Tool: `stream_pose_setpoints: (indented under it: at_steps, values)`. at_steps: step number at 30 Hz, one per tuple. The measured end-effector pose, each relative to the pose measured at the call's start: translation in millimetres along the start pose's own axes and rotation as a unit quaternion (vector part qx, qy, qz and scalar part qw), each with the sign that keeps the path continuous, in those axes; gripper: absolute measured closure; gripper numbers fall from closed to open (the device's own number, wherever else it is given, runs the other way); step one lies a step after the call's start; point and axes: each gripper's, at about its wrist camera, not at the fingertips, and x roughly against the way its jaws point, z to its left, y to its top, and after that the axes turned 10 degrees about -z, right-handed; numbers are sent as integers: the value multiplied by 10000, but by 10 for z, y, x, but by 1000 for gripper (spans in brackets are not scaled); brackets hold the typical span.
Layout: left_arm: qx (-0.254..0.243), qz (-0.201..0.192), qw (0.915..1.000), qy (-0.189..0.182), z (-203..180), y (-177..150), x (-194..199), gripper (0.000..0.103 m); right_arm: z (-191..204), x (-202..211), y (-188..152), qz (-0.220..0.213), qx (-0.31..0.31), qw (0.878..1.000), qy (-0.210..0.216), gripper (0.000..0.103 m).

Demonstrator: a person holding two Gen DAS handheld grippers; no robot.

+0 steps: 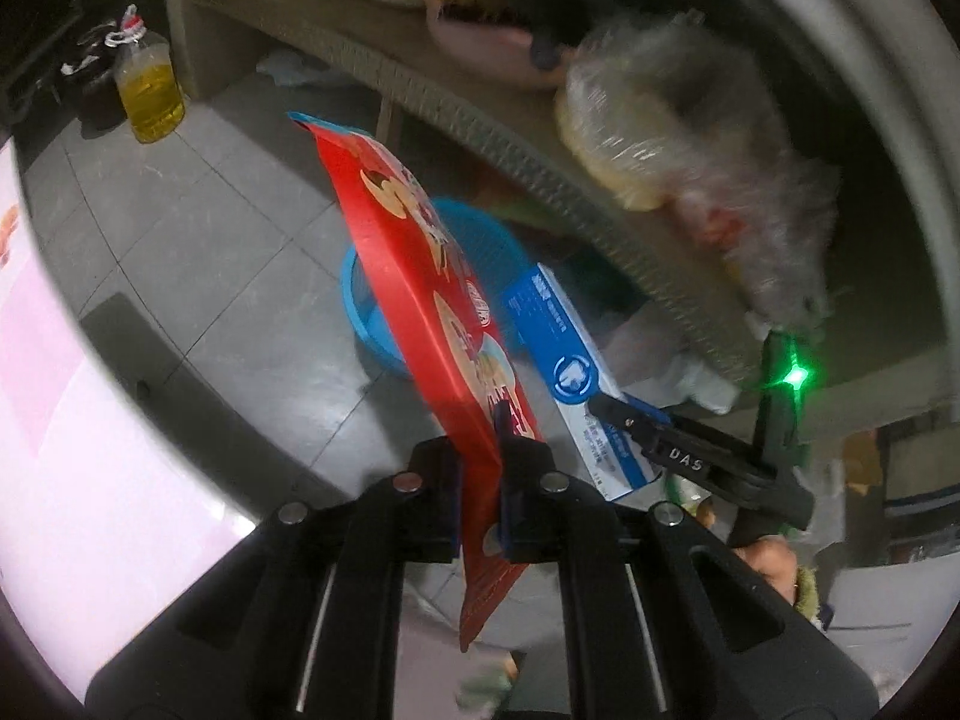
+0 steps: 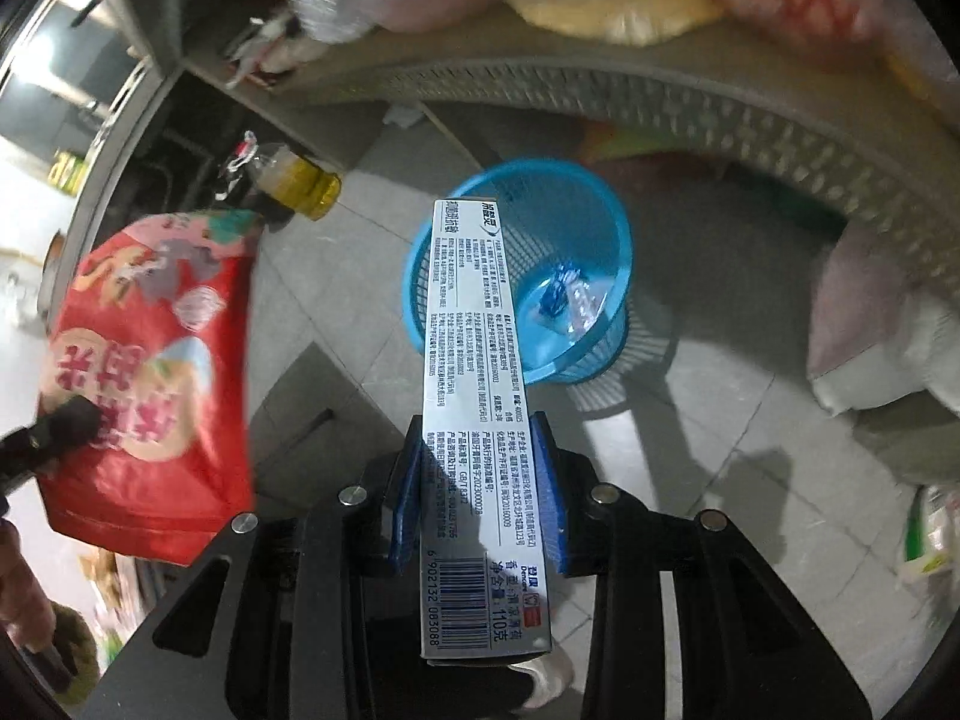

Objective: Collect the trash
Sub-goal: 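Open both tools over the blue basket to drop box and snack bag, then return both tools to the table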

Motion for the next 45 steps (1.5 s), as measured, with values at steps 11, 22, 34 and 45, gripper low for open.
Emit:
stream_pose_setpoints:
  at_steps: [11,22,34,45]
  values:
    - [-304,-185,9980,530,26,684,-820,70,-236,-1150,655,-230,-1005,9947,28,44]
    - [-468,-536,9948,730,42,445,-427,53,-280,-1057,328,-473,-754,9957,-245,44]
    - [-443,-1081,9923,412,-46,-172,592,37,106,-115,-360,-545,455,9970,-320,44]
    - [-80,-1539,9864,565,122,-1086,1514,32,613,992,-611,-1231,1470,9808,-366,21]
